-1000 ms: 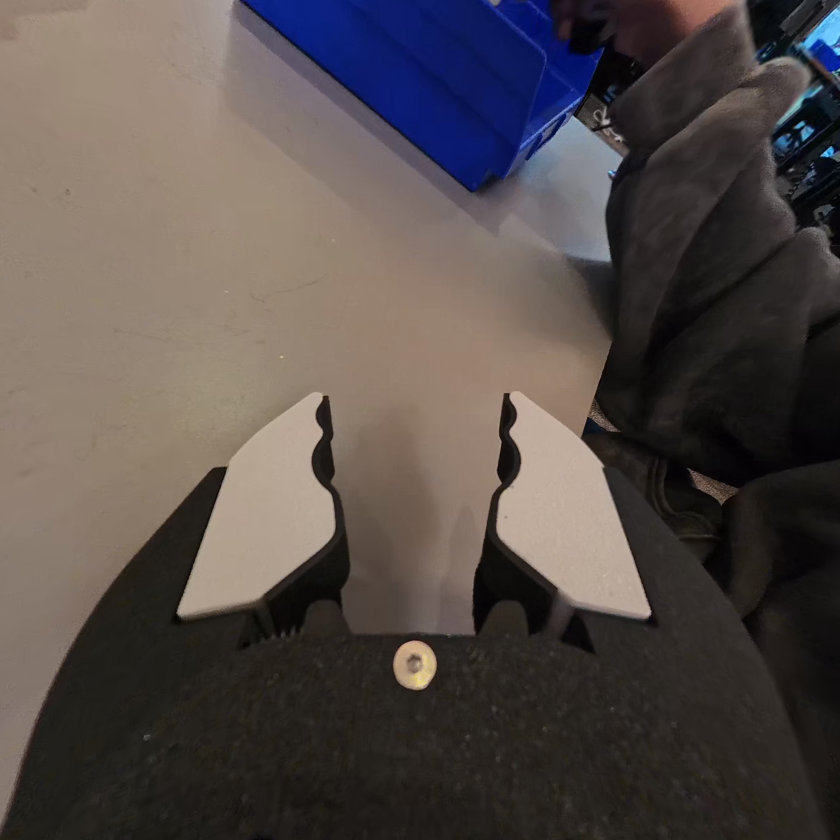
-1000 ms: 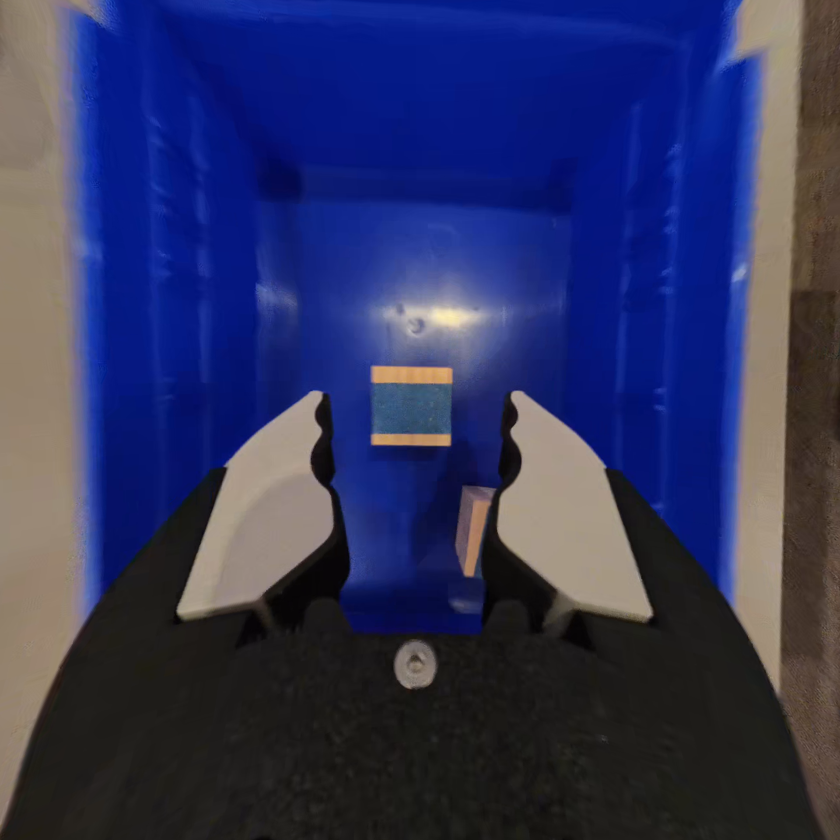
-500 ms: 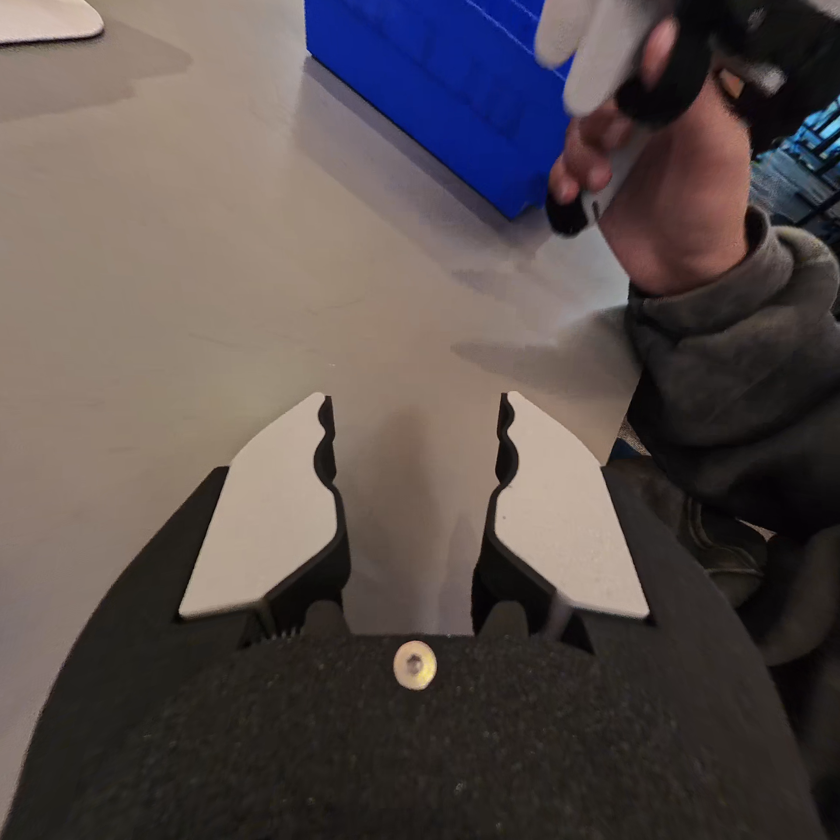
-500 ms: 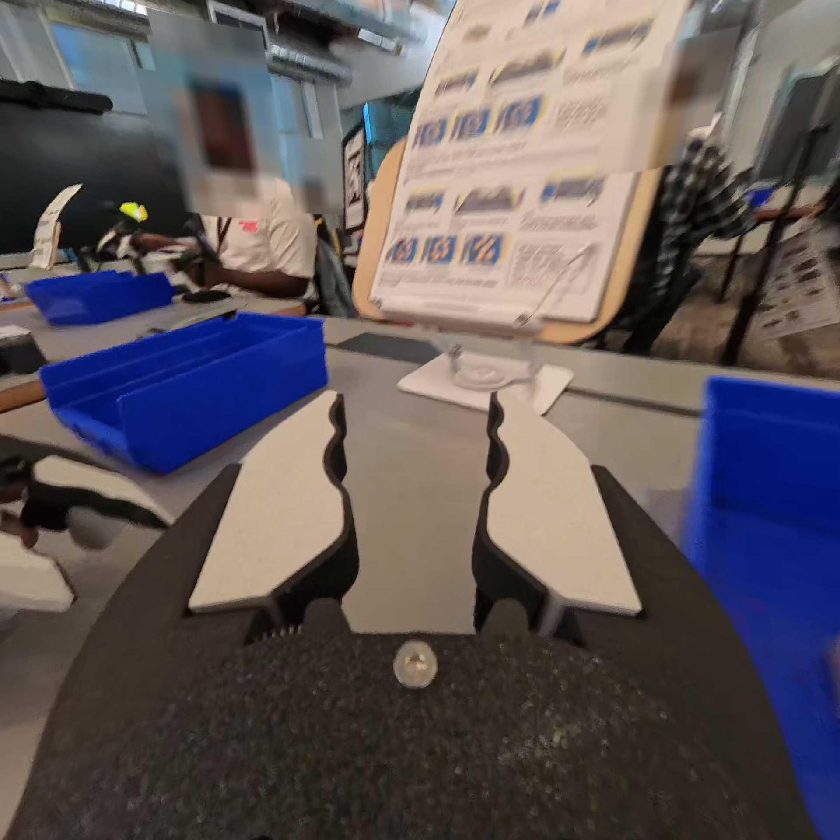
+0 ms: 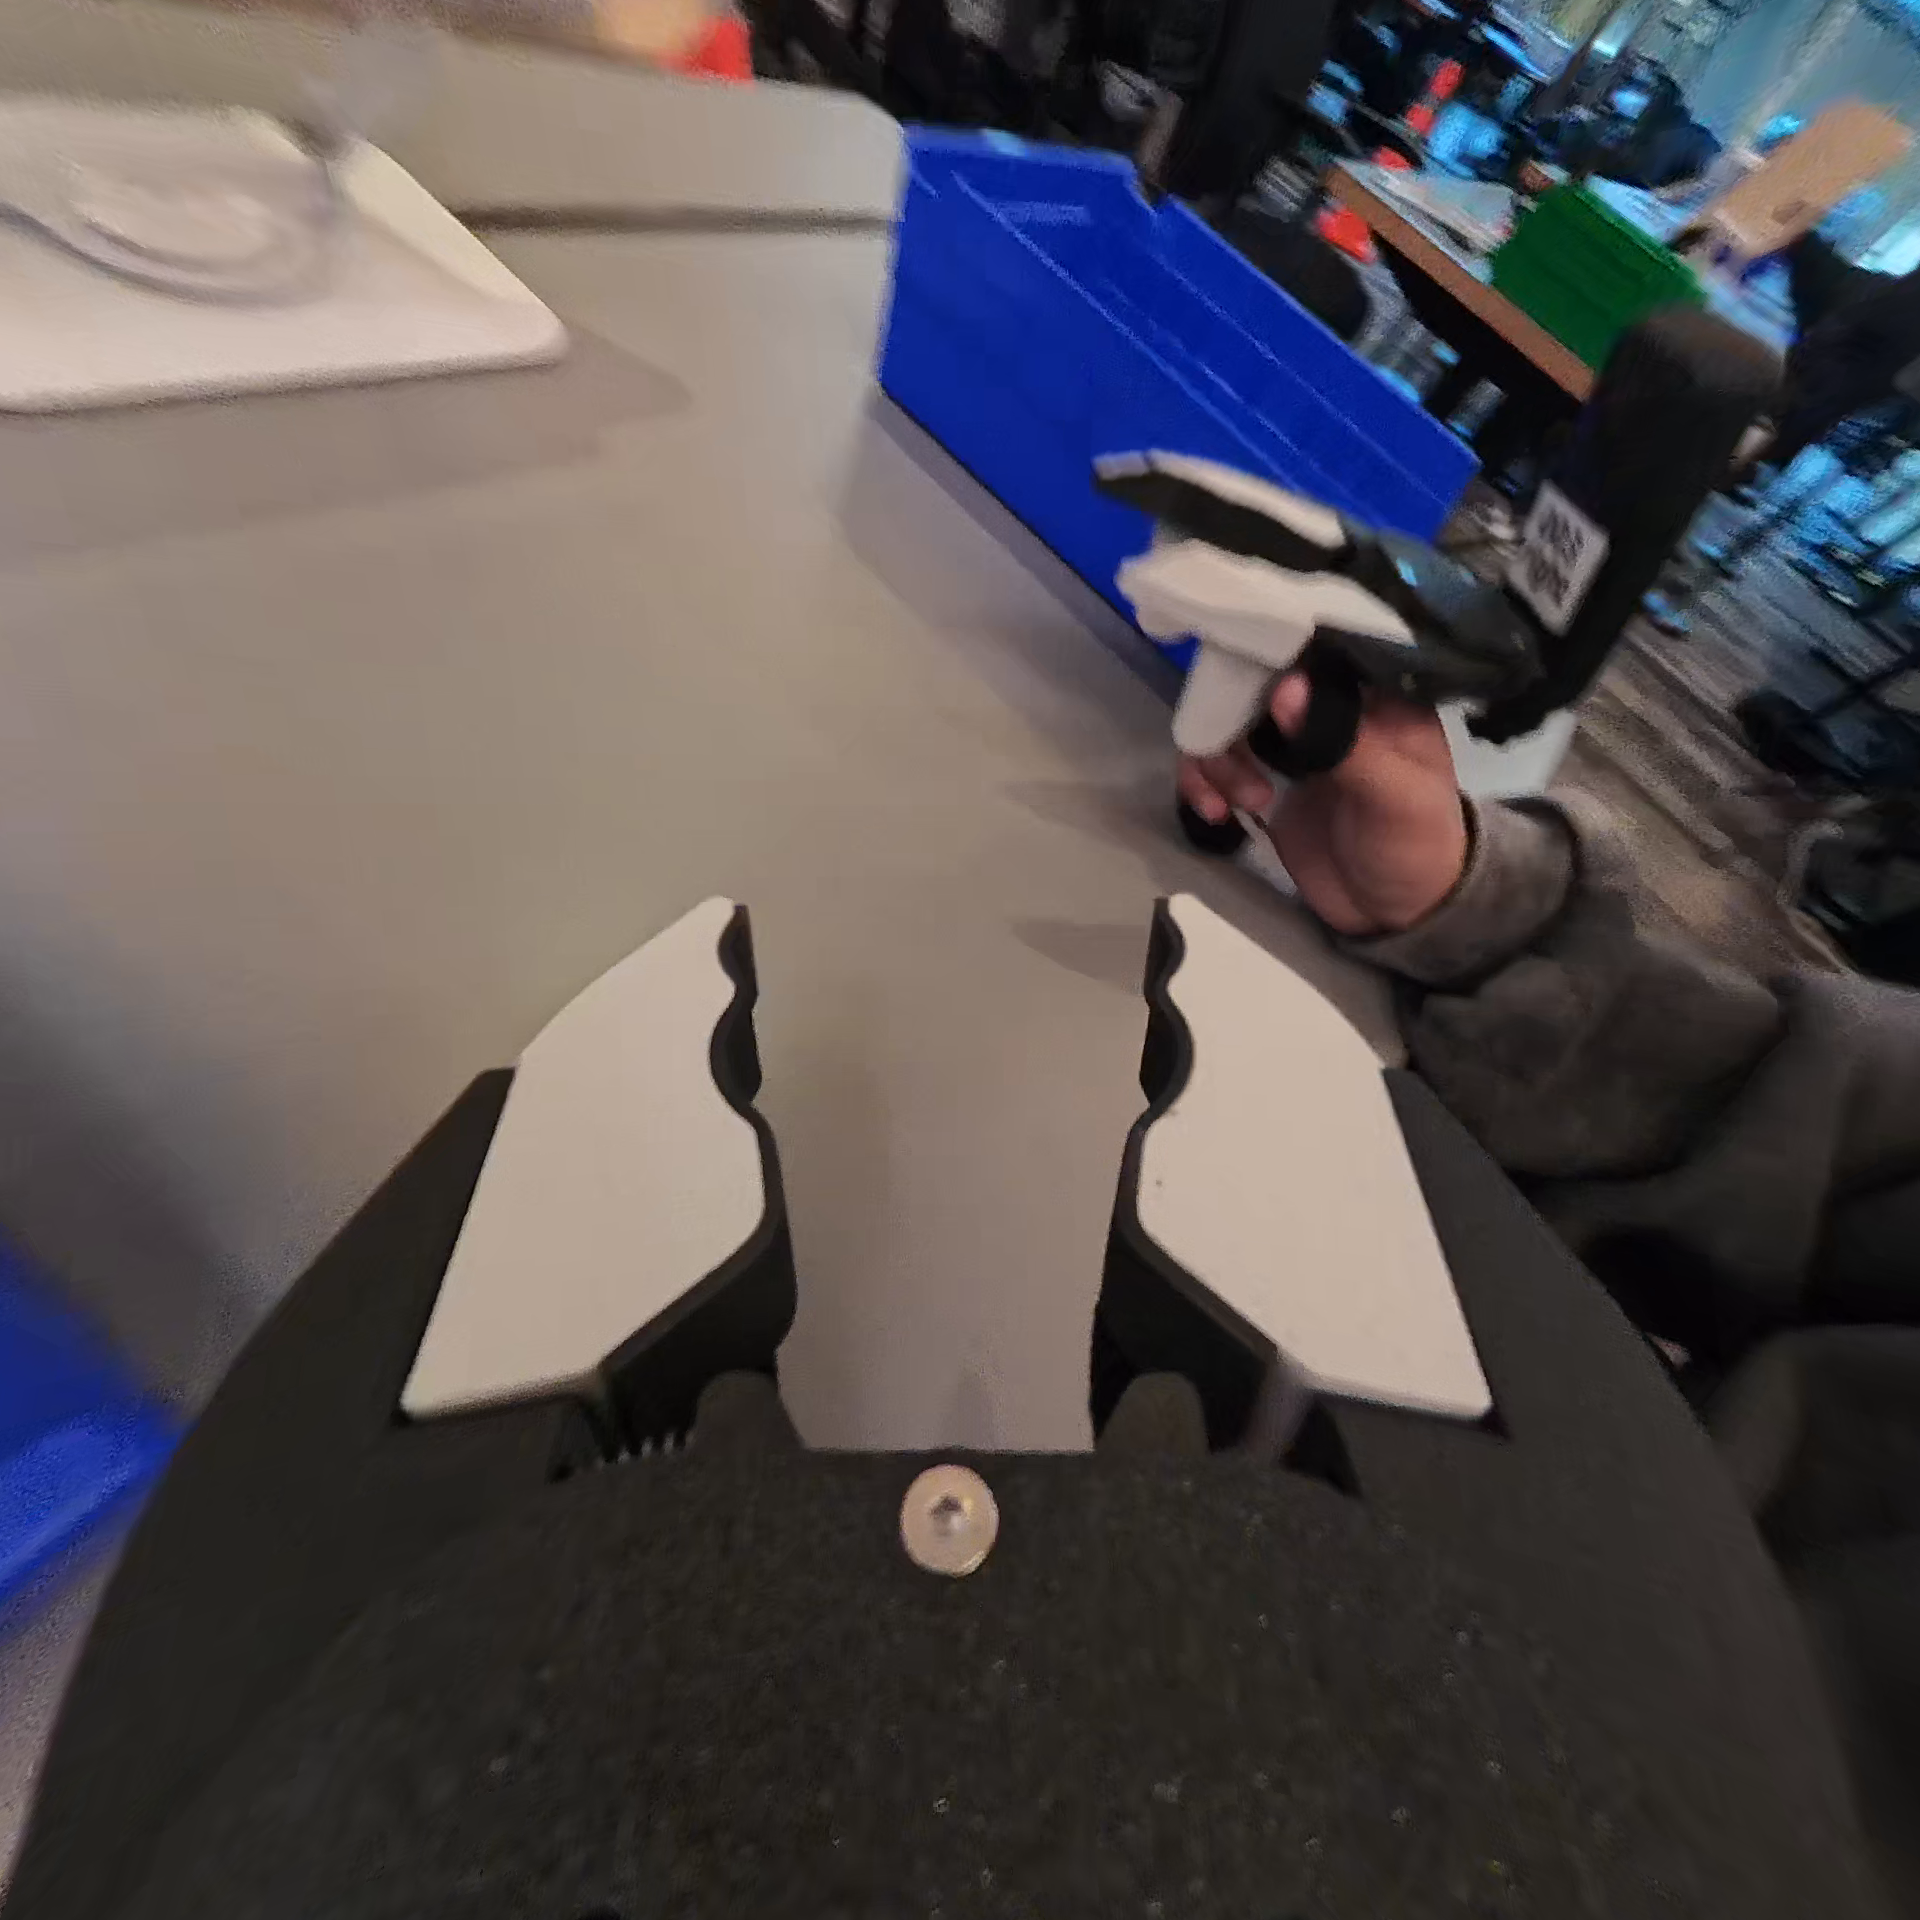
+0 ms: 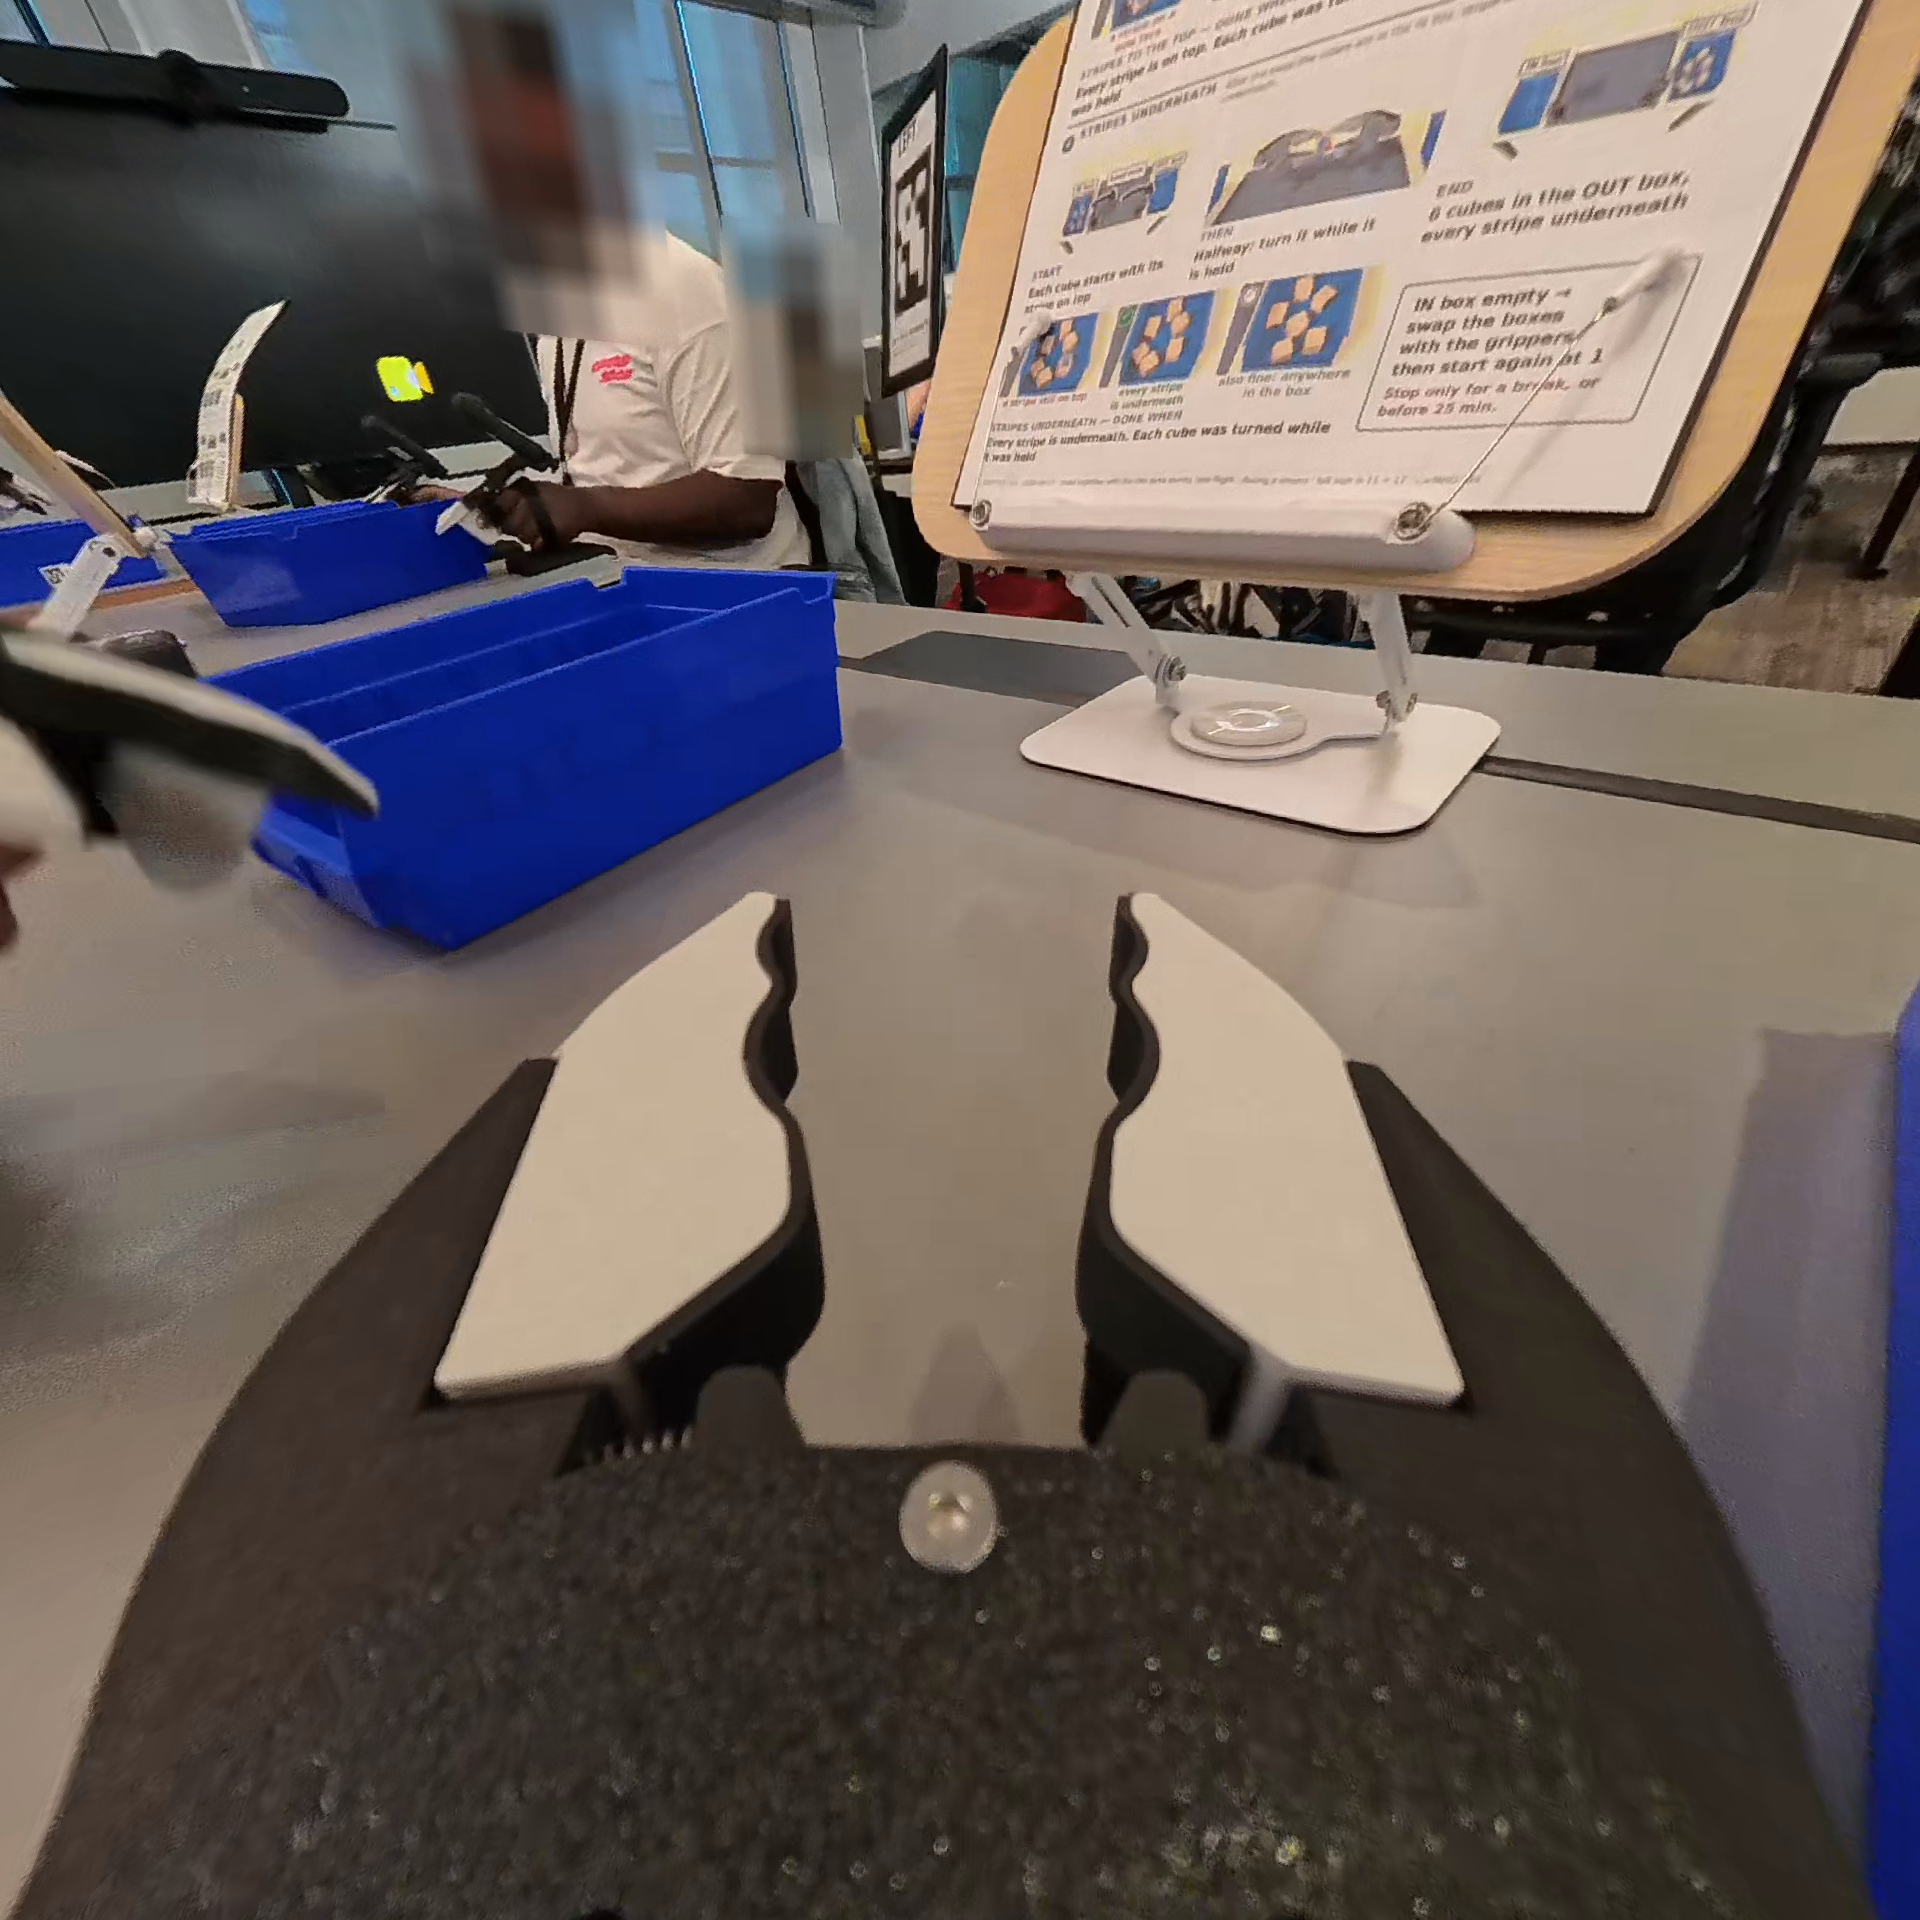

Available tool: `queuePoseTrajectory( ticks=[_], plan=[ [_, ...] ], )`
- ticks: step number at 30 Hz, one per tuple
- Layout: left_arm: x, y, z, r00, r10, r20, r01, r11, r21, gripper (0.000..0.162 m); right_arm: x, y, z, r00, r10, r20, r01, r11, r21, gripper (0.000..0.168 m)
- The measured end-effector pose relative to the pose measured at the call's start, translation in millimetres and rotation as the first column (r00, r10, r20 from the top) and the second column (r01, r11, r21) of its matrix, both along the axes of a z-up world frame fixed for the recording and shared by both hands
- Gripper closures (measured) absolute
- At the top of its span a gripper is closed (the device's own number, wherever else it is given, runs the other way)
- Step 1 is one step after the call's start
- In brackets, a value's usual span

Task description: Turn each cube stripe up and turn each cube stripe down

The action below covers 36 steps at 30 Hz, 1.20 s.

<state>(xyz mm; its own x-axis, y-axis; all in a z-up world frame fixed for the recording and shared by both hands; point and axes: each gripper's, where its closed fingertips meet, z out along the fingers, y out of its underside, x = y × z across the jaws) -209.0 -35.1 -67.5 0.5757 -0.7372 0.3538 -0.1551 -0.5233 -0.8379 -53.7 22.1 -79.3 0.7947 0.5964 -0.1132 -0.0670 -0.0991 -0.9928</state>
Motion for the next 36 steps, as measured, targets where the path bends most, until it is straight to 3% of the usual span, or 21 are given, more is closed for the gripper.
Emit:
queuePoseTrajectory(
  ticks=[3,6,12,16,20,24,25,26,30,33,36],
  plan=[
    [-50,31,32,0.977,0.167,-0.130,-0.168,0.986,0.009,0.089,-2,1,-4,1.000,0.013,0.012,-0.012,1.000,-0.013,0.110],
    [-108,76,41,0.885,0.354,-0.302,-0.360,0.932,0.038,0.090,-4,0,-4,0.999,0.016,0.031,-0.016,1.000,0.000,0.111],
    [-179,147,-14,0.693,0.491,-0.527,-0.620,0.779,-0.090,0.091,-9,-5,-5,0.997,0.030,0.077,-0.031,0.999,0.021,0.113],
    [-208,165,-55,0.588,0.484,-0.648,-0.719,0.681,-0.143,0.091,-11,-5,-7,0.995,0.039,0.094,-0.041,0.999,0.024,0.113],
    [-222,172,-78,0.527,0.460,-0.714,-0.755,0.639,-0.145,0.092,-12,-5,-8,0.995,0.043,0.093,-0.044,0.999,0.016,0.114],
    [-225,168,-100,0.547,0.391,-0.740,-0.753,0.616,-0.231,0.094,-12,-3,-10,0.995,0.046,0.089,-0.047,0.999,0.000,0.114],
    [-220,167,-102,0.585,0.373,-0.720,-0.731,0.628,-0.269,0.111,-12,-4,-10,0.995,0.048,0.087,-0.048,0.999,-0.001,0.114],
    [-217,166,-102,0.608,0.359,-0.708,-0.718,0.631,-0.296,0.118,-12,-4,-10,0.995,0.047,0.086,-0.047,0.999,-0.002,0.114],
    [-225,158,-97,0.611,0.307,-0.729,-0.695,0.648,-0.310,0.118,-12,-3,-11,0.995,0.048,0.087,-0.048,0.999,-0.007,0.114],
    [-229,155,-77,0.646,0.343,-0.682,-0.678,0.668,-0.306,0.118,-12,-2,-12,0.995,0.048,0.087,-0.048,0.999,-0.007,0.114],
    [-211,153,-39,0.765,0.399,-0.506,-0.601,0.725,-0.336,0.118,-11,-1,-12,0.996,0.054,0.073,-0.052,0.998,-0.018,0.114]
  ],
)
